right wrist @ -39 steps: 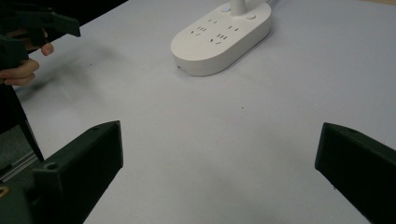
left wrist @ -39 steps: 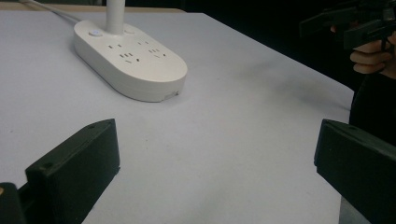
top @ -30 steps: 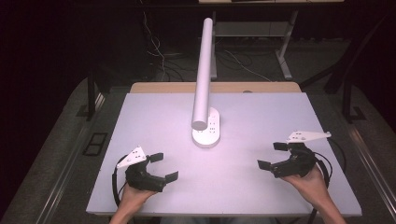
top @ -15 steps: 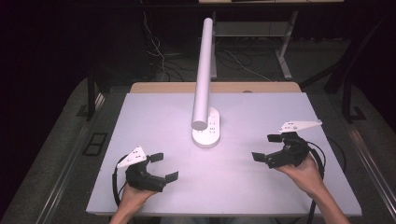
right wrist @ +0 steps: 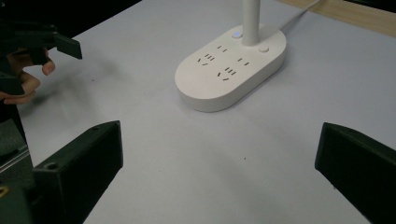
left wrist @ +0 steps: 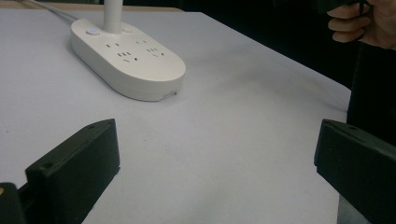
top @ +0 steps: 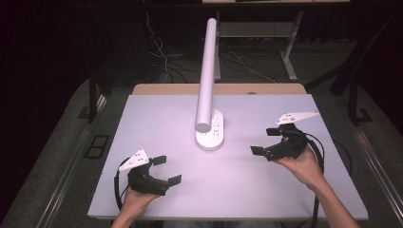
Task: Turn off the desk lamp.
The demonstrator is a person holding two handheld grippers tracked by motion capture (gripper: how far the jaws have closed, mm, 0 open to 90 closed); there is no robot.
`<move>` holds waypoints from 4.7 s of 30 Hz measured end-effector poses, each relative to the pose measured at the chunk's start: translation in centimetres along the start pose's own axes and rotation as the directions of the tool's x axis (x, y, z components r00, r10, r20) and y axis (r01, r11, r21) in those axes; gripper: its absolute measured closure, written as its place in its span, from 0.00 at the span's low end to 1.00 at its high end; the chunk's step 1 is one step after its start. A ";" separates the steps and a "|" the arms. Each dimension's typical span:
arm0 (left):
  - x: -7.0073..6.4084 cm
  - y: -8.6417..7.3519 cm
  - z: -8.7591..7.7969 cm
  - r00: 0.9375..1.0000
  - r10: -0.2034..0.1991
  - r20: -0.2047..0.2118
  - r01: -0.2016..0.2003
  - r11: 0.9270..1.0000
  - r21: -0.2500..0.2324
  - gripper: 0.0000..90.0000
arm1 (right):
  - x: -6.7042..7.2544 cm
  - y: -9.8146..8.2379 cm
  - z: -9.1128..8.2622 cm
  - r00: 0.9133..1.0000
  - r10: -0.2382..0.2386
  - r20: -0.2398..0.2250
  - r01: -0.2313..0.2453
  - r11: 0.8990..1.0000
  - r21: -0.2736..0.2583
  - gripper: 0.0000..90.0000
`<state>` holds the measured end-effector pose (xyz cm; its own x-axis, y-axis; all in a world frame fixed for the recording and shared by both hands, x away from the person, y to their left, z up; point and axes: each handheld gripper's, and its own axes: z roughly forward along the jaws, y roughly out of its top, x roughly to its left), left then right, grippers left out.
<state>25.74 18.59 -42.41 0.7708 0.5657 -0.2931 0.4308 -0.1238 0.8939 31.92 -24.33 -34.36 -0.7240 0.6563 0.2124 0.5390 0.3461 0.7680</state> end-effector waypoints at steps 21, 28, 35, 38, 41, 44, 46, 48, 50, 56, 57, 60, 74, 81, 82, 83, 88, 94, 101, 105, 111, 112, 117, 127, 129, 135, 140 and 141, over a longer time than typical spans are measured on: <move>0.1 0.0 0.0 1.000 -0.009 0.004 0.009 1.000 0.002 0.00 | -0.5 4.1 2.8 0.999 -0.034 -0.029 0.035 0.999 0.028 0.01; 0.1 0.0 -0.1 1.000 -0.007 0.003 0.007 1.000 0.002 0.00 | -1.0 5.2 4.0 0.999 -0.030 -0.035 0.031 0.999 0.031 0.01; 0.2 0.0 -0.2 1.000 -0.006 0.003 0.006 1.000 0.006 0.00 | -2.0 6.3 5.4 0.999 -0.004 -0.038 0.006 0.999 0.037 0.01; 0.2 0.0 -0.2 1.000 -0.006 0.003 0.006 1.000 0.006 0.00 | -2.2 6.5 5.8 0.999 0.008 -0.044 -0.006 0.999 0.033 0.01; 0.1 0.0 -0.2 1.000 -0.008 0.003 0.008 1.000 0.004 0.00 | -2.5 6.8 6.6 0.999 0.012 -0.040 -0.011 0.999 0.036 0.01; 0.2 0.0 -0.2 1.000 -0.007 0.004 0.007 1.000 0.003 0.00 | -2.9 7.0 7.5 0.999 0.021 -0.033 -0.020 0.999 0.040 0.01; 0.2 0.1 -0.2 1.000 -0.006 0.005 0.006 1.000 0.003 0.00 | -3.1 7.1 7.8 0.999 0.032 -0.036 -0.030 0.999 0.033 0.01; 0.2 0.1 -0.2 1.000 -0.006 0.004 0.006 1.000 0.002 0.00 | -3.4 7.2 8.2 0.998 0.040 -0.041 -0.039 0.999 0.024 0.01; 0.2 0.1 -0.2 1.000 -0.005 0.004 0.005 1.000 0.002 0.00 | -3.6 7.3 8.6 0.998 0.046 -0.039 -0.045 0.999 0.020 0.01; 0.2 0.1 -0.2 1.000 -0.003 0.003 0.003 1.000 0.003 0.00 | -4.2 7.3 9.8 0.998 0.052 -0.021 -0.052 0.999 0.017 0.01; 0.2 0.0 -0.2 1.000 -0.004 0.004 0.004 1.000 0.002 0.00 | -4.3 7.3 10.0 0.998 0.060 -0.021 -0.059 0.998 0.017 0.01; 0.1 0.1 -0.2 1.000 -0.002 0.006 0.002 1.000 0.003 0.00 | -4.6 7.3 10.7 0.997 0.072 -0.018 -0.072 0.997 0.016 0.01; 0.2 0.1 -0.3 1.000 -0.004 0.006 0.004 1.000 -0.005 0.00 | -5.8 8.3 13.2 0.995 0.097 -0.018 -0.097 0.995 0.036 0.10; 0.2 0.1 -0.4 1.000 -0.004 0.005 0.004 1.000 -0.007 0.00 | -6.0 8.7 14.2 0.995 0.094 -0.023 -0.093 0.995 0.046 0.35; 0.2 0.1 -0.5 1.000 -0.004 0.007 0.004 1.000 -0.007 0.00 | -6.0 8.7 14.3 0.995 0.092 -0.021 -0.091 0.995 0.050 0.39; 0.2 0.1 -0.4 1.000 -0.004 0.006 0.004 1.000 -0.007 0.00 | -6.0 8.7 14.4 0.996 0.089 -0.017 -0.088 0.995 0.048 0.42; 0.2 0.1 -0.4 1.000 -0.003 0.006 0.003 1.000 -0.007 0.00 | -6.2 8.6 15.2 0.995 0.102 0.003 -0.102 0.994 0.043 0.57; 0.3 0.1 -0.4 1.000 -0.004 0.005 0.004 1.000 -0.007 0.00 | -6.9 8.4 16.0 0.994 0.105 0.014 -0.106 0.993 0.043 0.72; 0.3 0.1 -0.4 1.000 -0.001 0.004 0.001 1.000 -0.004 0.00 | -7.5 8.3 16.7 0.993 0.114 0.003 -0.114 0.992 0.047 0.87; 0.2 0.1 -0.3 1.000 -0.003 0.006 0.003 1.000 -0.004 0.00 | -7.6 8.3 17.2 0.993 0.117 -0.001 -0.116 0.992 0.051 0.96; 0.3 0.1 -0.4 1.000 -0.006 0.006 0.006 1.000 -0.008 0.00 | -7.7 8.1 17.8 0.993 0.120 0.012 -0.120 0.991 0.053 1.00; 0.3 0.1 -0.4 1.000 -0.007 0.006 0.007 1.000 -0.008 0.00 | -7.7 8.0 18.1 0.993 0.116 0.009 -0.117 0.992 0.056 1.00; 0.3 0.1 -0.4 1.000 -0.007 0.006 0.007 1.000 -0.008 0.00 | -7.7 7.7 18.9 0.993 0.115 0.003 -0.115 0.990 0.078 1.00; 0.3 0.2 -0.4 1.000 -0.007 0.008 0.007 1.000 -0.007 0.00 | -7.8 7.2 19.7 0.991 0.134 0.003 -0.134 0.987 0.087 1.00; 0.3 0.2 -0.4 1.000 -0.005 0.008 0.005 1.000 -0.008 0.00 | -7.9 7.1 19.7 0.991 0.136 -0.003 -0.135 0.987 0.090 1.00; 0.2 0.1 -0.3 1.000 0.001 0.010 -0.001 1.000 -0.004 0.00 | -7.6 7.1 19.8 0.992 0.125 0.018 -0.126 0.988 0.088 1.00; 0.2 0.1 -0.3 1.000 0.000 0.013 0.000 1.000 -0.002 0.00 | -7.4 7.1 19.8 0.993 0.110 0.029 -0.112 0.989 0.094 1.00; 0.2 0.1 -0.3 1.000 -0.001 0.011 0.001 1.000 -0.003 0.00 | -7.3 7.2 19.9 0.994 0.103 0.041 -0.107 0.990 0.096 1.00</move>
<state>25.83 18.94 -42.26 0.7754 0.5567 -0.2980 0.4304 -0.1206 0.8945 49.64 -13.33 -42.38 -0.6465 0.7151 0.2657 0.6518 0.3368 0.6795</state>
